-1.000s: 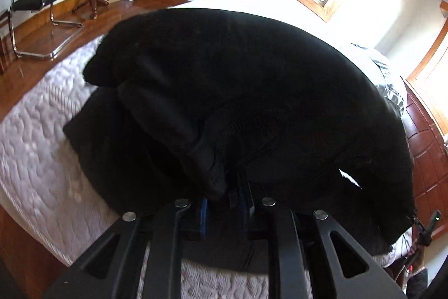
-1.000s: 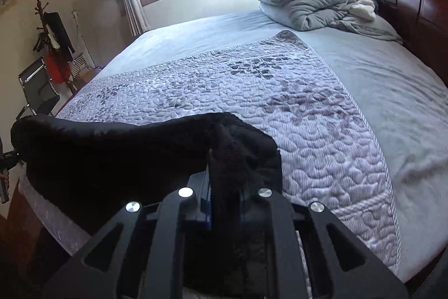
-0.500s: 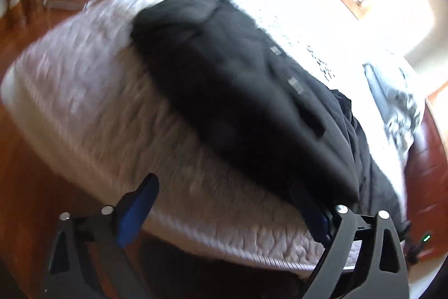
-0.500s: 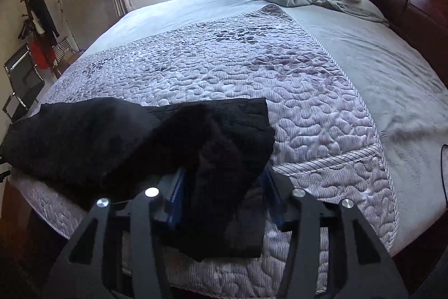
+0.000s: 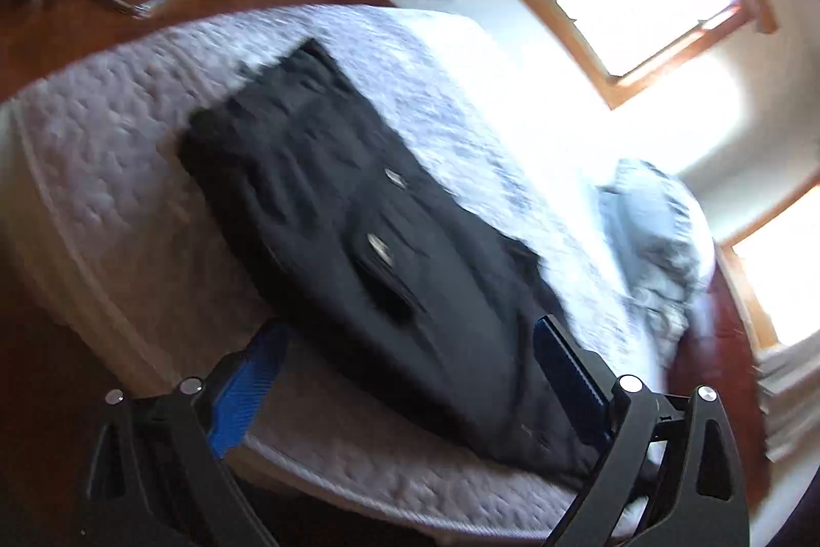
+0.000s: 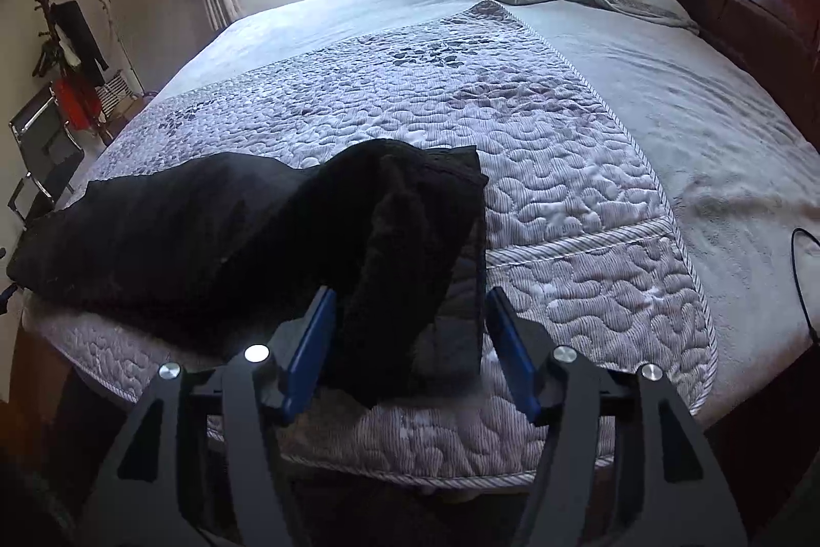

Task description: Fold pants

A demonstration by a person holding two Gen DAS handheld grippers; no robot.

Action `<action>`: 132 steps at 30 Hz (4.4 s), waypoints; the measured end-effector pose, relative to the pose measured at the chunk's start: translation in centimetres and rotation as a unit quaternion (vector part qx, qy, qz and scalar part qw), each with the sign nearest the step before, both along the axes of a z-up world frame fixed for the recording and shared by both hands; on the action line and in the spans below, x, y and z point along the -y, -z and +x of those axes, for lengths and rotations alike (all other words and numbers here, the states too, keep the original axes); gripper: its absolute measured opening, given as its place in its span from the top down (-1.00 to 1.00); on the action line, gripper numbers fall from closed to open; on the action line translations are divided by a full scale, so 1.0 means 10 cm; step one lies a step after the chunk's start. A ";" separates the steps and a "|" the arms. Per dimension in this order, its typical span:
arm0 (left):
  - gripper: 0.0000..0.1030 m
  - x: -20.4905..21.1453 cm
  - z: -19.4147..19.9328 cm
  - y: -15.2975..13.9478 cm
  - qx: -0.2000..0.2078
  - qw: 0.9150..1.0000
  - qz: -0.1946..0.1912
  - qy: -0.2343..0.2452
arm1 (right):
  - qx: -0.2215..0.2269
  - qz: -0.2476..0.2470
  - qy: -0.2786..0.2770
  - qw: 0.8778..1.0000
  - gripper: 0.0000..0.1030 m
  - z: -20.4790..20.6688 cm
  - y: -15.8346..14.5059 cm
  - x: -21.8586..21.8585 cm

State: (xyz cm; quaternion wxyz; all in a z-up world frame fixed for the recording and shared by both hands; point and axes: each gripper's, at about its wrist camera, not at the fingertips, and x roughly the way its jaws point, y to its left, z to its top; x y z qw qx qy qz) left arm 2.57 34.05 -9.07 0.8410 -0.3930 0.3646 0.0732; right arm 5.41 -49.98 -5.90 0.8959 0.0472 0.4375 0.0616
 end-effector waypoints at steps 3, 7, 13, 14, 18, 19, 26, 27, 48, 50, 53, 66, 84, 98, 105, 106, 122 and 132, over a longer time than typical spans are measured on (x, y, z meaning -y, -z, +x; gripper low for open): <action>-0.90 -0.05 0.22 0.08 -0.051 0.998 0.022 -0.027 | -0.001 0.005 0.009 1.000 -0.19 -0.06 0.00 0.03; -0.31 -0.01 0.46 0.22 -0.084 0.996 0.021 -0.031 | -0.003 0.012 0.024 1.000 -0.21 -0.18 0.01 0.08; 0.66 0.17 0.80 -0.08 -0.045 0.993 0.108 -0.009 | -0.004 0.021 0.039 0.999 -0.29 -0.29 0.00 0.11; 0.69 0.20 0.84 -0.19 -0.028 0.993 0.117 -0.006 | -0.003 0.020 0.041 0.999 -0.29 -0.29 -0.01 0.12; 0.70 0.34 0.91 -0.72 0.060 0.980 0.191 0.008 | 0.002 0.031 0.047 0.998 -0.29 -0.32 -0.04 0.12; 0.69 0.35 0.91 -0.74 0.065 0.976 0.209 0.014 | 0.003 0.034 0.047 0.998 -0.30 -0.33 -0.04 0.12; 0.47 0.01 0.92 0.35 -0.103 0.971 0.215 0.005 | -0.002 0.069 0.066 0.995 -0.33 -0.38 -0.04 0.17; 0.28 0.01 0.84 0.39 -0.099 0.973 0.211 -0.005 | -0.002 0.078 0.075 0.994 -0.35 -0.39 -0.07 0.19; -0.93 0.89 0.22 -0.02 -0.069 0.988 0.139 -0.001 | -0.136 0.301 0.209 0.921 -0.61 0.17 -0.08 -0.44; -0.93 0.98 0.24 0.01 -0.073 0.989 0.127 0.013 | -0.162 0.328 0.237 0.900 -0.65 0.27 0.09 -0.40; -0.93 1.04 0.26 0.10 -0.078 0.989 0.123 0.017 | -0.157 0.354 0.265 0.883 -0.45 0.37 0.22 -0.32; -0.93 1.24 0.40 0.33 -0.107 0.988 0.104 0.028 | 0.021 0.422 0.046 0.905 0.94 0.75 -0.70 -0.68; -0.93 1.54 0.58 0.29 -0.135 0.981 0.126 0.060 | -0.102 0.355 0.184 0.911 -0.07 0.04 0.81 0.13; -0.93 1.70 0.67 0.26 -0.135 0.979 0.128 0.079 | -0.139 0.257 0.167 0.942 0.82 0.12 0.60 0.15; -0.93 1.65 0.62 0.31 -0.144 0.979 0.124 0.076 | -0.122 0.306 0.167 0.929 0.11 -0.09 0.58 0.29; -0.93 1.62 0.61 0.31 -0.144 0.979 0.122 0.072 | -0.122 0.308 0.171 0.928 0.10 -0.13 0.56 0.32; -0.93 0.95 0.18 0.43 -0.156 0.986 0.049 -0.028 | -0.106 0.364 0.218 0.899 -0.52 -0.18 0.67 0.50; -0.93 0.91 0.20 0.55 -0.169 0.984 0.032 -0.035 | -0.083 0.404 0.187 0.891 0.65 0.13 0.53 0.45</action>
